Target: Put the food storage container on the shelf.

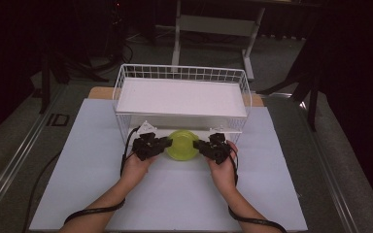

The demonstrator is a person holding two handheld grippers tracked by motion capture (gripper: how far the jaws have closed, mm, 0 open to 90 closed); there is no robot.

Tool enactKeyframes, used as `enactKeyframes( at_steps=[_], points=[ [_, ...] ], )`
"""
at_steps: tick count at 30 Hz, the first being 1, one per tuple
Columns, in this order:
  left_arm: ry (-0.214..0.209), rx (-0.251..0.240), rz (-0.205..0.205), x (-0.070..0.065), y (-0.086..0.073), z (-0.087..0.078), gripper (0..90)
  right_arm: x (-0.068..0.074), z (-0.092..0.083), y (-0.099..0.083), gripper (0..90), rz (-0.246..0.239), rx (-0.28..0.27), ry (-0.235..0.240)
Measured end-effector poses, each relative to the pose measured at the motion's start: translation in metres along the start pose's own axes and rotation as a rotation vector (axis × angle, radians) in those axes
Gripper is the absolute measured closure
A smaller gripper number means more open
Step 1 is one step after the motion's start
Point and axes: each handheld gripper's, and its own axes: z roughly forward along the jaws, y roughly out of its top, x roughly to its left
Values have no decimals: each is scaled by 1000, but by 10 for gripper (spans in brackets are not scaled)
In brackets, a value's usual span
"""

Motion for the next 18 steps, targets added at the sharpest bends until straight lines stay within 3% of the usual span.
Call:
enactKeyframes(
  at_steps=[6, 13, 15, 16, 18],
  points=[
    [13, -19, 47, 4, 3, 2, 741, 0, 3, 6, 767, -3, -17, -20],
    [38, -69, 34, 11, 4, 6, 711, -3, 8, 12, 753, 3, -55, -27],
    [51, -78, 35, 12, 5, 8, 692, -1, 11, 14, 726, -24, -74, -62],
    [70, -79, 55, 11, 6, 9, 692, -1, 11, 14, 726, -24, -74, -62],
    [103, -97, 89, 9, 5, 11, 672, 2, 14, 13, 694, -69, -81, -109]
  ],
)
